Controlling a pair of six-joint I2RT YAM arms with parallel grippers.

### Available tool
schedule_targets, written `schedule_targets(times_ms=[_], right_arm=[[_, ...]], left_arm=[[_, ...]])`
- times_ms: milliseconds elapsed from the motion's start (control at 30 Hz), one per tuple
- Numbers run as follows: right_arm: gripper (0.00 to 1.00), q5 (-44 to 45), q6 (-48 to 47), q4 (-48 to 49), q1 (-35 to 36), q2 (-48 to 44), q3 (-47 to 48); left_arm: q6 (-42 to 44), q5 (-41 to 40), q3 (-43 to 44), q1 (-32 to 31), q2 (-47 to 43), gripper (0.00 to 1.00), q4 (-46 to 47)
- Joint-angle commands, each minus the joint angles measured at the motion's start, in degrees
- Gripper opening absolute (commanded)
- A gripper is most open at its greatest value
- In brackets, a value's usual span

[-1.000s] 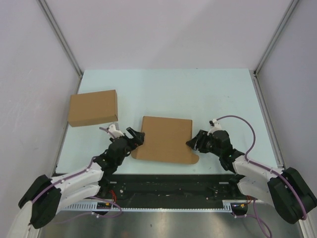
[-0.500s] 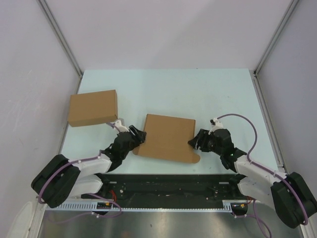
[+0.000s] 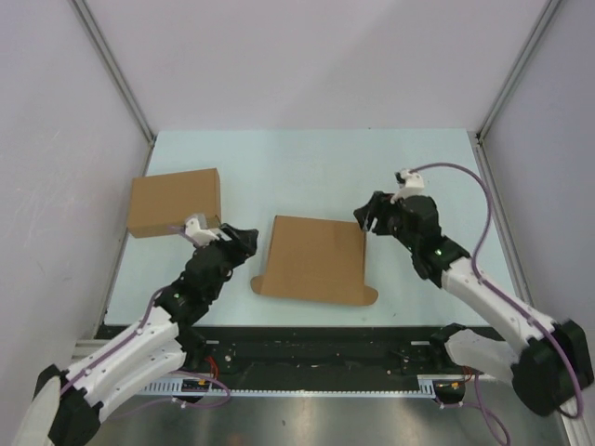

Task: Fold the paper box

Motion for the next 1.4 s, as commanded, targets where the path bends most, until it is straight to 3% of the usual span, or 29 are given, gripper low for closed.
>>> schedule_targets(times_ms=[0, 33, 133, 267, 433, 633, 933, 1067, 1233, 1367], right_arm=[[0.52, -3.6, -4.7, 3.7, -0.4, 12.2, 7.9], [0.48, -4.7, -4.7, 5.4, -0.3, 14.0, 8.6], [0.38, -6.1, -5.3, 7.3, -0.1, 20.3, 10.7], [0.36, -7.7, -6.7, 7.4, -0.1, 26.0, 13.9], [0.34, -8.5, -6.7, 6.6, 0.1, 30.5, 15.2], [0.33, -6.9, -7.0, 5.4, 0.7, 32.3, 15.1], [0.33, -6.7, -9.1, 7.0, 2.8, 30.8, 15.3], [0.31, -8.0, -9.7, 6.3, 3.5, 31.6, 15.4], [0.30, -8.9, -10.1, 4.6, 3.3, 35.5, 16.3], [0.30, -8.8, -9.9, 5.4, 2.2, 38.4, 16.3]], left_arm=[[-0.7, 2.6, -3.3, -4.8, -7.8, 0.50, -6.8], [-2.1, 2.8, -4.7, -6.8, -9.2, 0.39, -6.6], [-5.2, 1.1, -8.7, -16.7, -11.6, 0.25, -5.7], [-2.5, 1.4, -9.3, -26.0, -5.6, 0.16, -3.0], [1.6, 4.3, -8.1, -26.9, 2.8, 0.07, 1.6], [3.9, 7.0, -7.0, -27.0, 9.2, 0.04, 4.3], [4.6, 2.2, -10.9, -28.1, -8.1, 0.09, -2.3], [8.1, 4.7, -10.3, -28.4, -16.5, 0.12, -4.4], [10.9, 9.9, -11.2, -29.8, -21.7, 0.09, -4.8], [11.3, 8.4, -10.3, -31.2, -22.4, 0.09, -6.7]])
